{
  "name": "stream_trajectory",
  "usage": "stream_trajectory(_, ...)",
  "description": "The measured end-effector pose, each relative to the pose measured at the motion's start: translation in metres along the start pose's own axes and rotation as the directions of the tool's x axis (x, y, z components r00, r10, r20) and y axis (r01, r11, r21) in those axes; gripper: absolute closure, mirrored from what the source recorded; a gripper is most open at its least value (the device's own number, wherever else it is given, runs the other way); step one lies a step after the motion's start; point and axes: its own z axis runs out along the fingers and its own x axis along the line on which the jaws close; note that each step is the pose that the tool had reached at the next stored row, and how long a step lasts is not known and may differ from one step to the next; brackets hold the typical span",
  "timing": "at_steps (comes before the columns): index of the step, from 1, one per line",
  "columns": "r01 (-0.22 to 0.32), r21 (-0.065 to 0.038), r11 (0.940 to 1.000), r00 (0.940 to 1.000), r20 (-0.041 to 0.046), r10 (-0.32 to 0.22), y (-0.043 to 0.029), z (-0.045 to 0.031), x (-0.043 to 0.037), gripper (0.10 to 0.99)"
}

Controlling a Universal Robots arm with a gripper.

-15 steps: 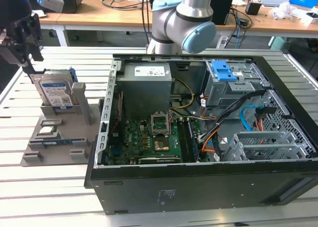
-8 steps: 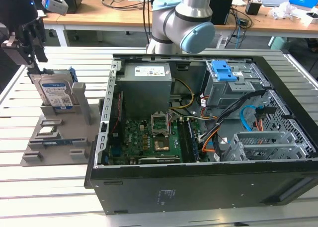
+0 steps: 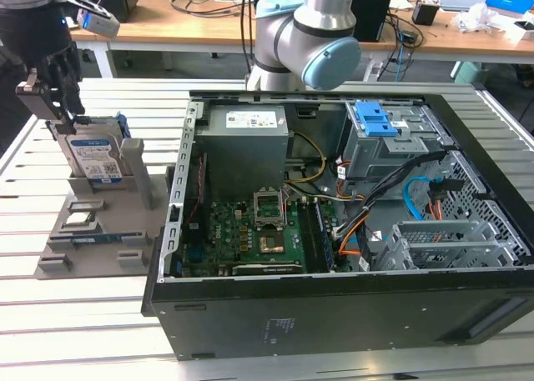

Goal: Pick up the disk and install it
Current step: 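Pick up the disk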

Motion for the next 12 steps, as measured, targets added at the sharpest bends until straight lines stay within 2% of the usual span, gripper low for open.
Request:
stream_trajectory(2, 0.001, 0.000, 1.0000, 1.0000, -0.0004, -0.001, -0.0004, 0.0064, -0.0010, 0.545)
stream_trajectory(12, 0.007, 0.000, 1.0000, 1.0000, -0.0023, -0.007, -0.0030, 0.0288, -0.0032, 0.545)
